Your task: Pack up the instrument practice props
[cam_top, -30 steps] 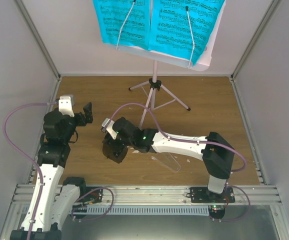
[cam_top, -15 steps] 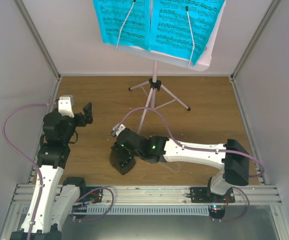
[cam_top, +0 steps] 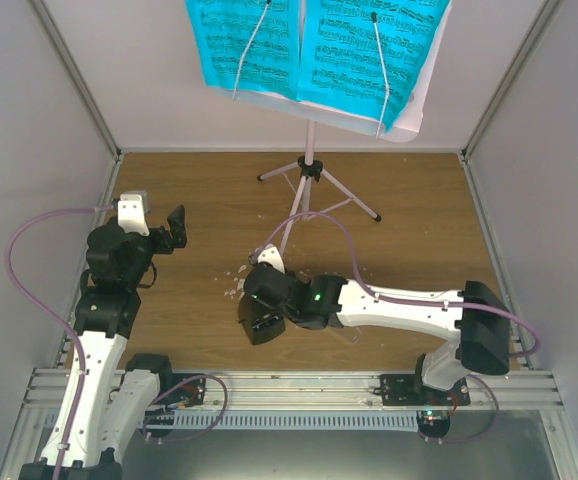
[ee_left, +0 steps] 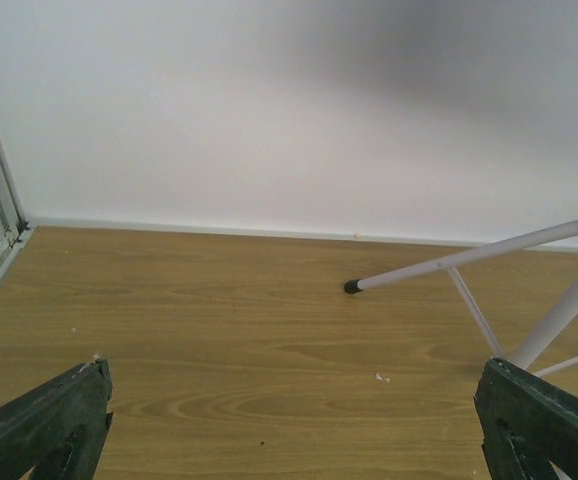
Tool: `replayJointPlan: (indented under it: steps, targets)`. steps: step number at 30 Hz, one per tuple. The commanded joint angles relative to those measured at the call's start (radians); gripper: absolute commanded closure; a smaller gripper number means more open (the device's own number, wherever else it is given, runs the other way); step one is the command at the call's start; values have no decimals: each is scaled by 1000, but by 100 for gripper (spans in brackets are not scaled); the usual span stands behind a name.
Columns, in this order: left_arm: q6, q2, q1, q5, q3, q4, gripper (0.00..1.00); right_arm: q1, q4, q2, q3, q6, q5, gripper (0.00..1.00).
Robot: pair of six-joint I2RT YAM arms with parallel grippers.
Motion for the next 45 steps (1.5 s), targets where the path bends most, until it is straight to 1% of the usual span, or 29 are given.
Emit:
replayJointPlan:
  steps: [1,3,7,8,10,12,14,17,21,24,26,29,33,36,39,41,43,45]
  targets:
    - [-4,-11,-7,-2,-12,41,1,5,-5,-60,0,67,93,66]
    - [-4,-11,-6,-1,-13,41,1,5,-2,-65,-5,68,95,63]
    - [-4,-11,-6,1,-13,41,1,5,15,-71,-12,65,81,49]
    - [-4,-11,-6,0,-13,42,1,5,28,-76,-16,57,71,43]
    - [-5,-11,-6,0,-14,40,1,5,80,-97,-32,-2,41,25]
    - [-5,-11,-7,0,-14,41,1,5,110,-108,-35,-55,26,13]
    - [-5,-7,-7,-2,-15,42,1,5,106,-114,-20,-102,37,7]
    - [-7,4,-6,0,-14,40,1,5,105,-144,-6,-169,64,1]
    - [-41,32,-8,29,-6,39,1,-9,151,-246,-46,-229,98,0]
    - [-124,62,-7,102,-7,43,1,-78,178,-339,-106,-229,66,0]
    - [-203,85,-7,155,-34,51,1,-156,192,-398,-160,-215,-4,0]
    - [-328,119,-7,242,-158,102,1,-303,212,-482,-259,-176,-106,0]
    - [-437,164,-14,313,-300,139,7,-454,242,-542,-371,-121,-276,0]
    - [-462,156,-39,292,-355,120,11,-526,268,-549,-435,-95,-370,0]
    - [-467,142,-81,241,-367,55,16,-555,279,-541,-485,-81,-408,0]
    - [-481,142,-127,187,-370,-14,19,-559,291,-530,-504,-83,-441,1]
    - [-514,145,-183,152,-387,-44,22,-558,306,-510,-518,-87,-476,1]
    - [-556,154,-245,148,-412,-55,24,-556,313,-481,-525,-84,-513,5]
